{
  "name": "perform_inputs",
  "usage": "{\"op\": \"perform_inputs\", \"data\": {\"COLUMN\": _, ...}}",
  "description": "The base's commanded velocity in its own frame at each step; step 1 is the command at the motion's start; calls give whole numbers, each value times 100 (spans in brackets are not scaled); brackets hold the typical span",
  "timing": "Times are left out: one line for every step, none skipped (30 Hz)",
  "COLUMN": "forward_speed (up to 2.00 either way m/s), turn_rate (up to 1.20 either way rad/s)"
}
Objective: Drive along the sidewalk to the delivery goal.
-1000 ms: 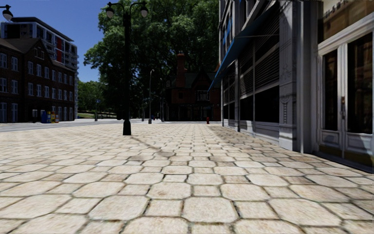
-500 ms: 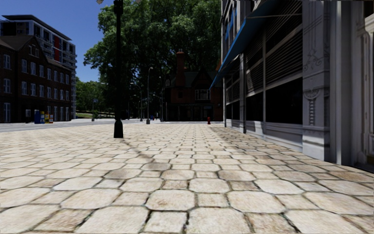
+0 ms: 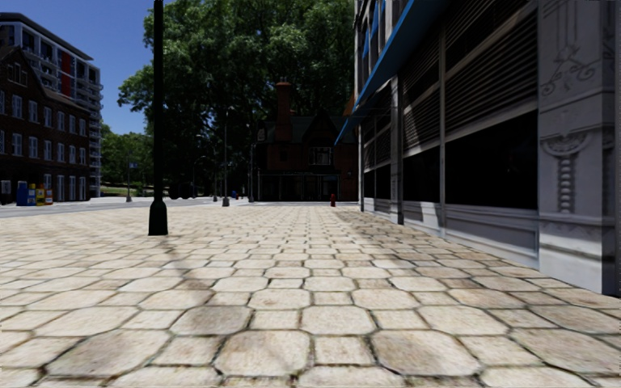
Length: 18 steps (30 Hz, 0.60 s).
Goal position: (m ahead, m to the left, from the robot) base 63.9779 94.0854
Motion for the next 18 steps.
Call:
{"op": "perform_inputs", "data": {"forward_speed": 200, "turn_rate": 0}}
{"op": "perform_inputs", "data": {"forward_speed": 200, "turn_rate": 0}}
{"op": "perform_inputs", "data": {"forward_speed": 200, "turn_rate": 0}}
{"op": "perform_inputs", "data": {"forward_speed": 200, "turn_rate": 0}}
{"op": "perform_inputs", "data": {"forward_speed": 200, "turn_rate": 0}}
{"op": "perform_inputs", "data": {"forward_speed": 200, "turn_rate": 0}}
{"op": "perform_inputs", "data": {"forward_speed": 200, "turn_rate": 0}}
{"op": "perform_inputs", "data": {"forward_speed": 200, "turn_rate": 0}}
{"op": "perform_inputs", "data": {"forward_speed": 200, "turn_rate": 0}}
{"op": "perform_inputs", "data": {"forward_speed": 200, "turn_rate": 0}}
{"op": "perform_inputs", "data": {"forward_speed": 200, "turn_rate": 0}}
{"op": "perform_inputs", "data": {"forward_speed": 200, "turn_rate": 0}}
{"op": "perform_inputs", "data": {"forward_speed": 200, "turn_rate": 0}}
{"op": "perform_inputs", "data": {"forward_speed": 200, "turn_rate": 0}}
{"op": "perform_inputs", "data": {"forward_speed": 200, "turn_rate": 0}}
{"op": "perform_inputs", "data": {"forward_speed": 200, "turn_rate": 0}}
{"op": "perform_inputs", "data": {"forward_speed": 200, "turn_rate": 0}}
{"op": "perform_inputs", "data": {"forward_speed": 200, "turn_rate": 0}}
